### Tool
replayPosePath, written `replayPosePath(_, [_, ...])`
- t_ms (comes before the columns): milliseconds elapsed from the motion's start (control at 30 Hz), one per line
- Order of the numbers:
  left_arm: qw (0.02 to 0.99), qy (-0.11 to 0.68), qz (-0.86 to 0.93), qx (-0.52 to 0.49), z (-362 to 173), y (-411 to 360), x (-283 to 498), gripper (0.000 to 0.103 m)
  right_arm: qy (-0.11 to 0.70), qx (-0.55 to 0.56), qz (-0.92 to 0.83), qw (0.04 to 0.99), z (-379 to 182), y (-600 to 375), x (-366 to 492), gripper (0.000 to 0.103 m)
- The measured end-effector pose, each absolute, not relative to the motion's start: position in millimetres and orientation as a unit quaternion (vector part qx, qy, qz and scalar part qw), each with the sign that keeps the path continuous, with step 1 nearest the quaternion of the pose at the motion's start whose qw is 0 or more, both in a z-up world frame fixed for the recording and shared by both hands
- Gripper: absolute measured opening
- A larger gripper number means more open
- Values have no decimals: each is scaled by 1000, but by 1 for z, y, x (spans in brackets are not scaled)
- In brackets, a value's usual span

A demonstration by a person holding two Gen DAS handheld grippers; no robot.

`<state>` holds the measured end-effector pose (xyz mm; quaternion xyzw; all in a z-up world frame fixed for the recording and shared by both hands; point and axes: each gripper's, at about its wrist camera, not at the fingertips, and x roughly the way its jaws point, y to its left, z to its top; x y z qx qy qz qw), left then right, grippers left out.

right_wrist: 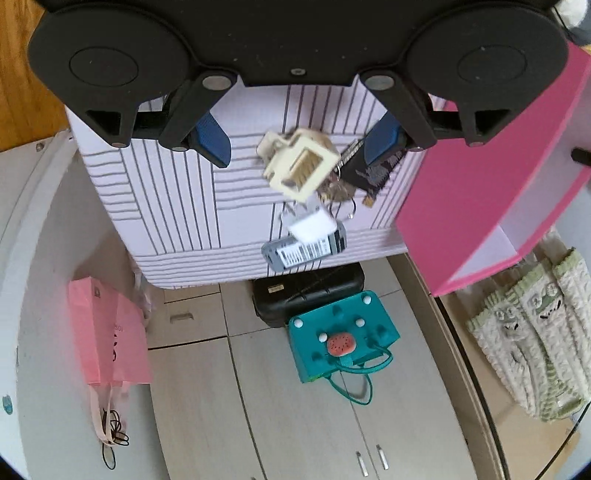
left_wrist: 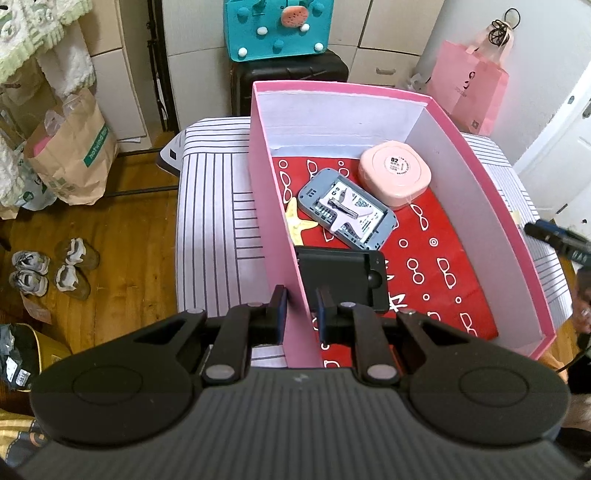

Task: Organize rigid objects
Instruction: 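Move the right gripper back to the table and grasp the cream clip, then carry the cream clip into the pink box and open the right gripper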

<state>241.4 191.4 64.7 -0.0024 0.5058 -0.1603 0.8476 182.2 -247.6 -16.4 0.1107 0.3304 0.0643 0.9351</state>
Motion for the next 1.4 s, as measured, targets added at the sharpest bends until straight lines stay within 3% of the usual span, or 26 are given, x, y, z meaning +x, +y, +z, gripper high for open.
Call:
replayPosePath(233, [848,506,-155,3,64,189,240,15,323,53,41,944,-22,-228,185,79])
replayPosePath(600, [852,500,-148,35,66,180,236,15,349,67,-19,935,-41,-212,209,73])
replayPosePath(667, [854,497,-147,41,66,178,234,15,351,82,-19,932,-40,-216,210,63])
replayPosePath(800, [858,488,-150,61,66,175,228,15,348,102,-18,932,-35,-221,203,55])
replayPosePath(1400, [861,478,-161,64,65,175,223,15,329,99,74,936,22,-210,145,53])
